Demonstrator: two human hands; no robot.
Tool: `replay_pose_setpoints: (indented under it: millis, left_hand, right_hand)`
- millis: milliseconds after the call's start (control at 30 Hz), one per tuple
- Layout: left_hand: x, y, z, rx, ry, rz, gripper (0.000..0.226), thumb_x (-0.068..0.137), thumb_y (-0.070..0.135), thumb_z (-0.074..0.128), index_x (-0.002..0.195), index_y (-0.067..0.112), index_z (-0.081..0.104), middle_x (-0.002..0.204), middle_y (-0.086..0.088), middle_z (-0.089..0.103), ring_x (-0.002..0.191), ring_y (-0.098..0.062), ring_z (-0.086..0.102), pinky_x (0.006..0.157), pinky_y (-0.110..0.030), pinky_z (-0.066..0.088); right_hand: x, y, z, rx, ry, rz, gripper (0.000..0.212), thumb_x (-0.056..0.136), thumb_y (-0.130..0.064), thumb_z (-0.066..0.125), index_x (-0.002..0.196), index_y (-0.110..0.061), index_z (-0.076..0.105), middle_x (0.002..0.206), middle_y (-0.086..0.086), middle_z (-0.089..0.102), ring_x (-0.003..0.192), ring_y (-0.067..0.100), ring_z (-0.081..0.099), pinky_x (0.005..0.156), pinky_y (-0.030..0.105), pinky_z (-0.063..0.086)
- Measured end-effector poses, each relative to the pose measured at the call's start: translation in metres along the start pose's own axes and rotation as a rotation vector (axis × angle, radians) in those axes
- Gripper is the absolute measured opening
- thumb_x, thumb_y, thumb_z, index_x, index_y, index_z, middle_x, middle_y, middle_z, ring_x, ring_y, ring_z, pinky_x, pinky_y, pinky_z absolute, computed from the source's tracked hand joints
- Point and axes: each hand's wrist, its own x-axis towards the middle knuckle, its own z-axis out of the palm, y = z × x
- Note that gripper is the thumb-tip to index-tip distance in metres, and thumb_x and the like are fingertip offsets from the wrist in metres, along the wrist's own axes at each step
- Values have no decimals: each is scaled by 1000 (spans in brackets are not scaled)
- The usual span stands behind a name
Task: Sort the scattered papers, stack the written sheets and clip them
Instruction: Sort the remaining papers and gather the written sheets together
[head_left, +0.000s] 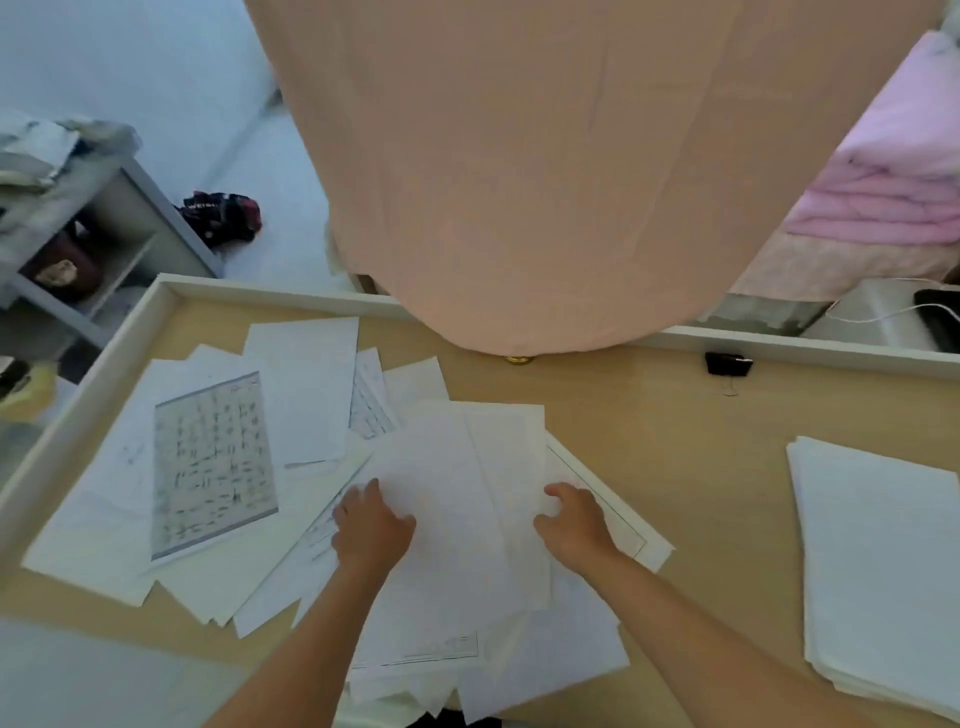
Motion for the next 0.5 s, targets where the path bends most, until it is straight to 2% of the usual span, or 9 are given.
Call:
replay_pose_setpoints:
  millis: [100,167,267,367,433,500]
  left_hand:
    - [5,-30,5,44,-117,10,94,83,53,67,156,28,13,164,-8,-3,151,-31,0,113,-57,27]
    - [1,-38,12,83,-129,113,92,85,53,64,156,31,10,165,-5,-8,152,-29,-4,115,-57,22]
    - [-5,-39,15,-4,-84,173,86,87,43,65,156,29,15,165,-3,3,151,-26,6,115,-52,25]
    - [0,-33,7,-300,-22,61,77,85,24,71,151,23,31,156,-6,25,145,-28,20,108,-48,36]
    - [10,-30,3,-452,-52,-1,75,83,17,73,148,18,36,149,-10,29,138,-31,28,103,-43,41]
    - [19,-29,0,-541,-115,-38,76,80,16,75,146,15,36,144,-11,32,124,-29,45,92,-38,49]
  right_hand:
    - [-2,-22,32,-1,158,172,85,79,-28,70,151,-19,26,149,9,29,138,31,27,103,46,41]
    - [0,-32,48,2,190,235,92,76,-31,74,150,-19,22,146,10,26,136,32,26,101,47,41]
    - [5,-43,63,27,205,283,88,76,-31,77,146,-14,28,141,13,30,129,33,34,91,37,42]
    - [6,-48,69,-89,261,309,79,77,-37,77,141,-17,35,136,12,40,125,32,43,96,43,41]
    - [4,-47,68,-196,356,254,70,77,-38,77,135,-23,42,131,8,44,118,30,50,97,46,37]
    - [3,-43,66,-306,424,109,55,77,-36,77,126,-25,53,129,5,45,114,26,51,97,46,35]
